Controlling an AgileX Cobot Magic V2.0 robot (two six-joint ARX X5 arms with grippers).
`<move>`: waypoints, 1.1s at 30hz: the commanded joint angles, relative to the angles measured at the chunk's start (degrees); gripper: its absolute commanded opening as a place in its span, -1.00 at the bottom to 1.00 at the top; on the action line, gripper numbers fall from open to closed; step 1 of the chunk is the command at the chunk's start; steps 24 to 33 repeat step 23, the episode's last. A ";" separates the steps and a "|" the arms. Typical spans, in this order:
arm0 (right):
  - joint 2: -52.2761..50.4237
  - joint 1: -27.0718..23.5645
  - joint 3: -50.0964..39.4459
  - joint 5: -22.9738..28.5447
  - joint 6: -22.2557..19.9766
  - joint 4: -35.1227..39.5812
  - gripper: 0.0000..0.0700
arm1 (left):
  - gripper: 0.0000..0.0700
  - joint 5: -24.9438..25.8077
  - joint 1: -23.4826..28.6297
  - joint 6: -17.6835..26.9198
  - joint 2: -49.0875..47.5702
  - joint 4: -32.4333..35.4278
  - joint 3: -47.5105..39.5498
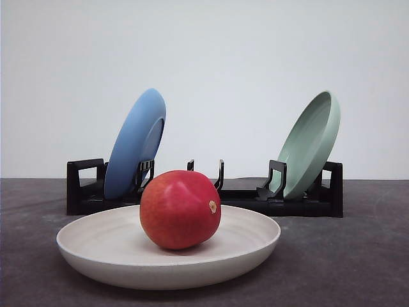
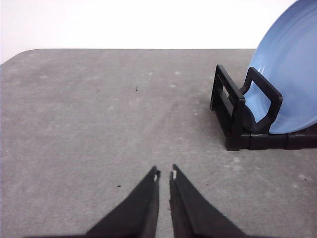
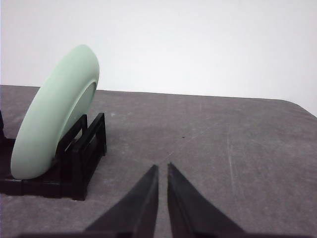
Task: Place pomegranate in white plate
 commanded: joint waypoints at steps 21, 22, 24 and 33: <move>-0.04 -0.02 -0.20 -0.02 -0.07 0.66 -0.92 | -0.94 0.02 0.04 0.83 -0.09 0.00 -0.68; -0.04 -0.02 -0.20 -0.02 -0.07 0.66 -0.92 | -0.94 0.02 0.04 0.83 -0.09 0.00 -0.68; -0.04 -0.02 -0.20 -0.01 -0.07 0.66 -0.92 | -0.94 0.02 0.04 0.83 -0.09 0.00 -0.68; -0.04 -0.02 -0.20 -0.01 -0.07 0.66 -0.92 | -0.94 0.02 0.04 0.83 -0.09 0.00 -0.68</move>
